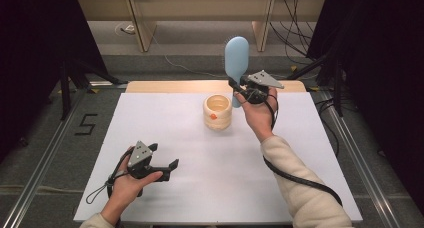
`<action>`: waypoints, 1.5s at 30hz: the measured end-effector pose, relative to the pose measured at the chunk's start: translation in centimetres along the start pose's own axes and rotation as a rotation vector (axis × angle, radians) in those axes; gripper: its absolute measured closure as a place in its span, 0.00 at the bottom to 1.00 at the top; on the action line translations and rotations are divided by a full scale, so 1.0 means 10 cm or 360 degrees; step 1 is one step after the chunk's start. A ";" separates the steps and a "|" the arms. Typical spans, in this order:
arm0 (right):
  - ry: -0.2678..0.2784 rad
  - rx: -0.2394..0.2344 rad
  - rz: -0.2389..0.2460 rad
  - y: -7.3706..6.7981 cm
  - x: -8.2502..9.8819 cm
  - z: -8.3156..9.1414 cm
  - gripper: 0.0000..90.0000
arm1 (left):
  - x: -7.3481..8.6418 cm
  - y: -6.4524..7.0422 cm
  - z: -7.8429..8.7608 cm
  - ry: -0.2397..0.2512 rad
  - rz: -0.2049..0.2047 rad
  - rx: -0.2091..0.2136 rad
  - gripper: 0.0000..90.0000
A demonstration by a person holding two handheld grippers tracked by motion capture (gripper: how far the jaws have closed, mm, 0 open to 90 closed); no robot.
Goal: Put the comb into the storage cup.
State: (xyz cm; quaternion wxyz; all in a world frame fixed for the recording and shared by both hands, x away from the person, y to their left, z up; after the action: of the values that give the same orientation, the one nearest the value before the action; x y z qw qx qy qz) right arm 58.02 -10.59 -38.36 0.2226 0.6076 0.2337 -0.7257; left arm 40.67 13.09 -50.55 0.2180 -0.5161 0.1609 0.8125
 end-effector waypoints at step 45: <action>0.0037 -0.0028 0.0027 -0.08 0.06 -0.28 0.78 | 0.00 0.00 0.00 0.0002 0.0001 0.0004 0.06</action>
State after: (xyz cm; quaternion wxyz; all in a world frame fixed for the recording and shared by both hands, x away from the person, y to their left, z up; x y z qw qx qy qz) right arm 59.60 -8.23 -39.32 0.2313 0.6159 0.2375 -0.7146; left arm 40.67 13.12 -50.55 0.2185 -0.5163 0.1621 0.8121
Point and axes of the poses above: each handheld gripper's, and its own axes: z roughly backward along the jaws, x roughly out of its underside, y roughly to its right, the point moved 9 cm from there along -z, roughly forward along the jaws, and after that the axes turned 6 degrees about -x, right-handed, at the moved point
